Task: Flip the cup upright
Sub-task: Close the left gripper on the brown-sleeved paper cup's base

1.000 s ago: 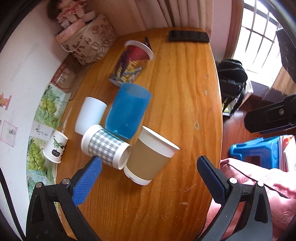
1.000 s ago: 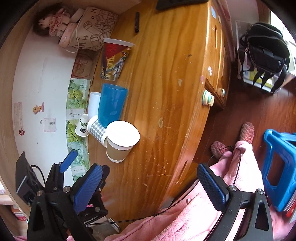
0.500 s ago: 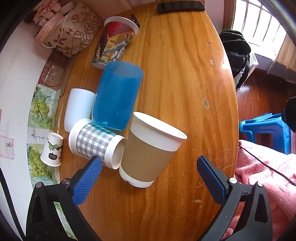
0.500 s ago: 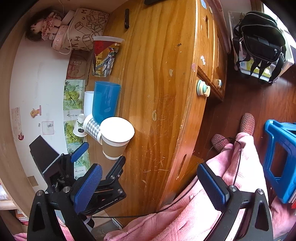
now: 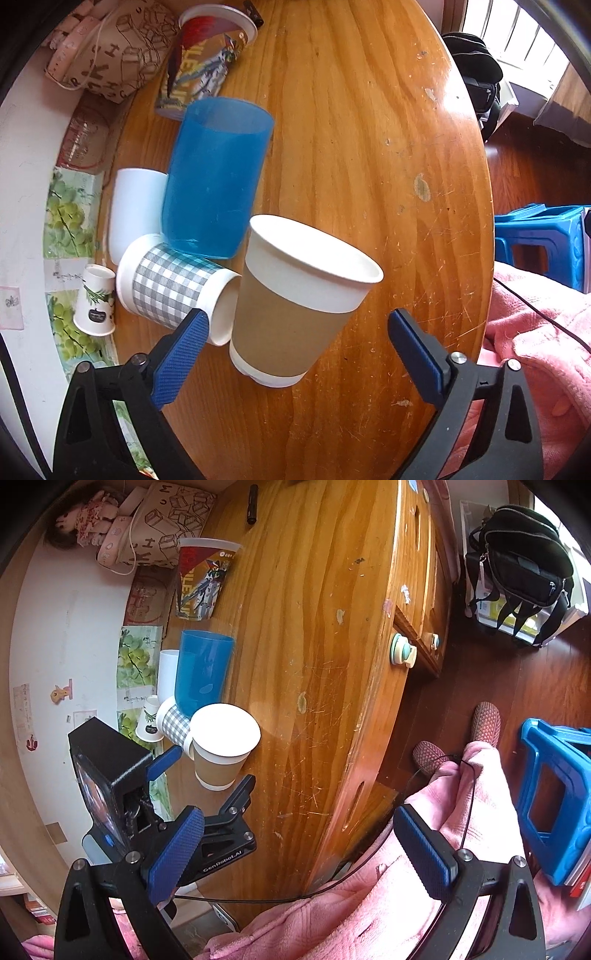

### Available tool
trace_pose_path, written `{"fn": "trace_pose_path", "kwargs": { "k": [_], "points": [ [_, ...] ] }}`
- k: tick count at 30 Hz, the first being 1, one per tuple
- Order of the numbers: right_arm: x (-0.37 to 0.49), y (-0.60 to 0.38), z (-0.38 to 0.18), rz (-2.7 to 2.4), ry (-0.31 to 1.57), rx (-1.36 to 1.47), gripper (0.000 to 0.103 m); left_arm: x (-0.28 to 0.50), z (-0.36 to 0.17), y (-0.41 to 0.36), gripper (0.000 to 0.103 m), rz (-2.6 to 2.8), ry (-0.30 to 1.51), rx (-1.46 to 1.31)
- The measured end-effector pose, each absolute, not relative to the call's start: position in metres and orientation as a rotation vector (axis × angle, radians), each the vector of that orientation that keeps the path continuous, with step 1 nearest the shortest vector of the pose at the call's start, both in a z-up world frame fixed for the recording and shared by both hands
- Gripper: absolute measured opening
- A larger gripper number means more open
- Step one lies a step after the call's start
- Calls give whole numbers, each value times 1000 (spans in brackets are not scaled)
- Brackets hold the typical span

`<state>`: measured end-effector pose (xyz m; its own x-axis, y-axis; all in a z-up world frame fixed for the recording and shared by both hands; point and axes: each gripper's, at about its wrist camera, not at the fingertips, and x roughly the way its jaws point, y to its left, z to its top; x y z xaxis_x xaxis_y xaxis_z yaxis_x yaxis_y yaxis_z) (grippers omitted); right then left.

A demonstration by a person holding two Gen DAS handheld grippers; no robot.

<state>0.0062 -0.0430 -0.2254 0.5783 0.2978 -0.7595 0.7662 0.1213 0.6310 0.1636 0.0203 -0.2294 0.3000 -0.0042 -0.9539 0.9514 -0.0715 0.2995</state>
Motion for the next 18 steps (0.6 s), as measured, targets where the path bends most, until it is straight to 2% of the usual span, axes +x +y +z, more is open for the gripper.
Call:
{"fn": "trace_pose_path", "kwargs": {
  "k": [5,12,18],
  "points": [
    [6,-48,-226,-426,973,1465,103,176,-237,14,95,-974,1089,1369],
    [14,-71,-225,-374,1003,1452,103,195,-244,6,73,-867,1231,1313],
    [25,-92,-218,-302,1042,1415,103,204,-237,0,72,-819,1311,1232]
  ]
}}
